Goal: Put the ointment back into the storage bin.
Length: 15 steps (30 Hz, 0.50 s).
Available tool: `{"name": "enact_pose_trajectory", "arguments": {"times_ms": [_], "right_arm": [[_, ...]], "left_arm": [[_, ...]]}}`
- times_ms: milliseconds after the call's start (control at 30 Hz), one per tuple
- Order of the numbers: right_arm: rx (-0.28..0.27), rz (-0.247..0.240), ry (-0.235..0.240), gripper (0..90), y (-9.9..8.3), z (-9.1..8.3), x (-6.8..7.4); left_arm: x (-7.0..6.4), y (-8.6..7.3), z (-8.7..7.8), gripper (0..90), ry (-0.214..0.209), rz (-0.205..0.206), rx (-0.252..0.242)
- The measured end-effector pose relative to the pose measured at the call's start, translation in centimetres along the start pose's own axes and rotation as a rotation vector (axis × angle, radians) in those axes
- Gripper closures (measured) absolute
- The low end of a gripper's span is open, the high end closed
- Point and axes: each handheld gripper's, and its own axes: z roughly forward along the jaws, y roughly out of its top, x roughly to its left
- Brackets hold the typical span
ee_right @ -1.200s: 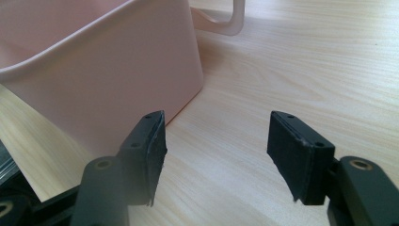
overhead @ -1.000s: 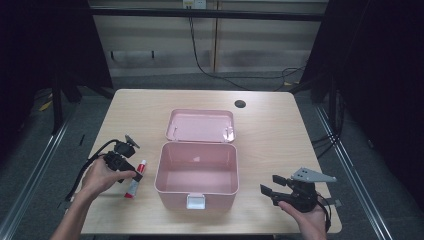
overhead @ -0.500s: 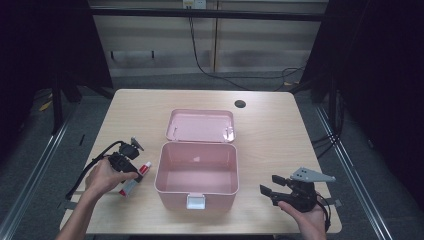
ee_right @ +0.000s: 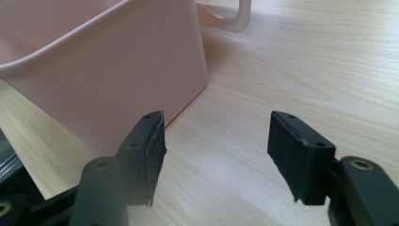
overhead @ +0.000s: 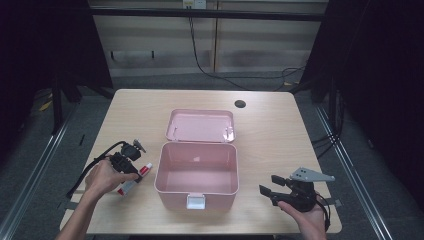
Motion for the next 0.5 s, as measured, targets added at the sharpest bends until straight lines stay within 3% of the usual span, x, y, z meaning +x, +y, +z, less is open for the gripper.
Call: {"name": "enact_pose_trajectory", "arguments": {"times_ms": [233,400,500], "right_arm": [[-0.001,0.001,0.001,37.5,0.0,0.0,0.0],[0.001,-0.001,0.001,37.5,0.0,0.0,0.0],[0.003,0.004,0.0,37.5,0.0,0.0,0.0]], "left_arm": [[0.1,-0.3,-0.4,71.0,-0.023,0.004,0.006],[0.3,-0.6,-1.2,71.0,-0.045,-0.022,-0.007],[0.5,-0.9,-1.7,71.0,-0.078,-0.007,-0.023]]}}
